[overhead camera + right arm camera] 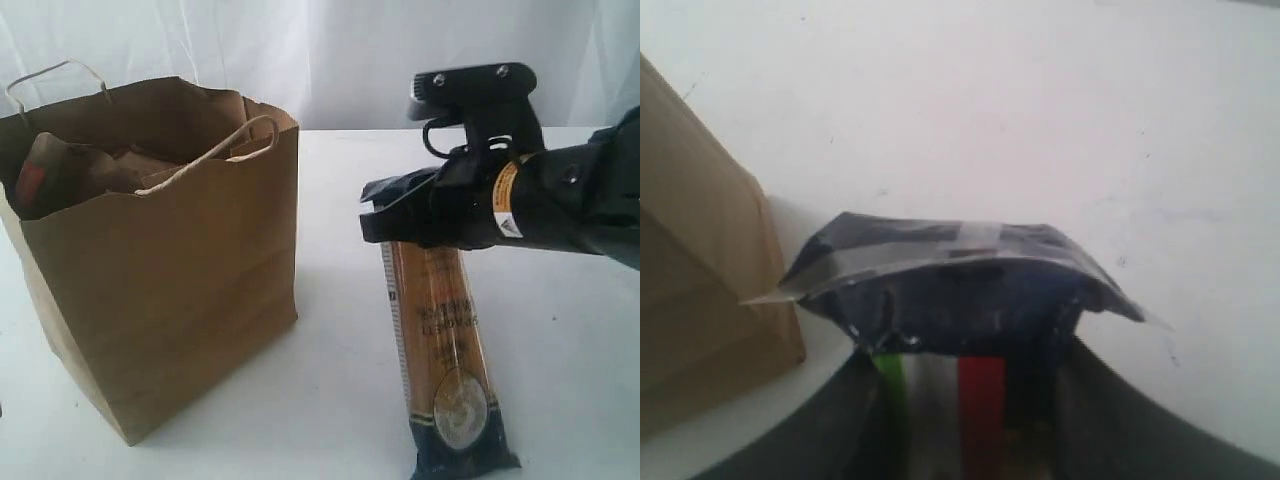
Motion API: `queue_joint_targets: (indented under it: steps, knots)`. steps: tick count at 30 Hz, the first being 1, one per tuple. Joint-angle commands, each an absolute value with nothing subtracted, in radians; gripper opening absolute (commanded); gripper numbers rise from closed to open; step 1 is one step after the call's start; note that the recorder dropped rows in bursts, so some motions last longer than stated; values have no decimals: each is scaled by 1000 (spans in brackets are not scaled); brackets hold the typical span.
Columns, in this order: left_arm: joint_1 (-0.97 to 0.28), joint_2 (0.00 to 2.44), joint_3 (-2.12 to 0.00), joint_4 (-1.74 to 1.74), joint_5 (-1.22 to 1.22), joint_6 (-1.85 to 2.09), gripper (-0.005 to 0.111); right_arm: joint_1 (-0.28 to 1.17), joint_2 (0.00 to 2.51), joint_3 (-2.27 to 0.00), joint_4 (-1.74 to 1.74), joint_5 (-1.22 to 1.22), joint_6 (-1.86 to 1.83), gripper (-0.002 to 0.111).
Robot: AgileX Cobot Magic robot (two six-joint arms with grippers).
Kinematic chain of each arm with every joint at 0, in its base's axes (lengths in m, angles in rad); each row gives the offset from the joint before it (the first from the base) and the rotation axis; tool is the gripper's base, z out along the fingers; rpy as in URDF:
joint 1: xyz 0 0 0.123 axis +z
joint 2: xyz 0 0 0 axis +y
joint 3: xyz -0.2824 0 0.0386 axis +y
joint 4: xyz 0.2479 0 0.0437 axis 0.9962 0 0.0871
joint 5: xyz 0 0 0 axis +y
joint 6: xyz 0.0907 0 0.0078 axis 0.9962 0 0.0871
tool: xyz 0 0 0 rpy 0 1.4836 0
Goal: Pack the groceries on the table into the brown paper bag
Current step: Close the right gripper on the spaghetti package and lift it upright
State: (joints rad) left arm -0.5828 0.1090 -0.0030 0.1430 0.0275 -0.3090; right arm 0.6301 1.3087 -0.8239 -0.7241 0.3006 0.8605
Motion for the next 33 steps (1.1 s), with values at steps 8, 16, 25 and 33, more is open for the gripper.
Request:
queue_joint_targets:
  steps: [8, 16, 25, 33]
  knots:
    - [-581, 104, 0, 142, 24, -314, 0, 627, 1139, -830, -809, 284, 849, 0]
    - [-581, 104, 0, 142, 24, -314, 0, 627, 1081, -830, -851, 291, 849, 0]
    - [-581, 104, 0, 142, 24, -314, 0, 627, 1073, -830, -864, 321, 849, 0]
    - [-581, 104, 0, 142, 24, -314, 0, 627, 1073, -830, -872, 321, 849, 0]
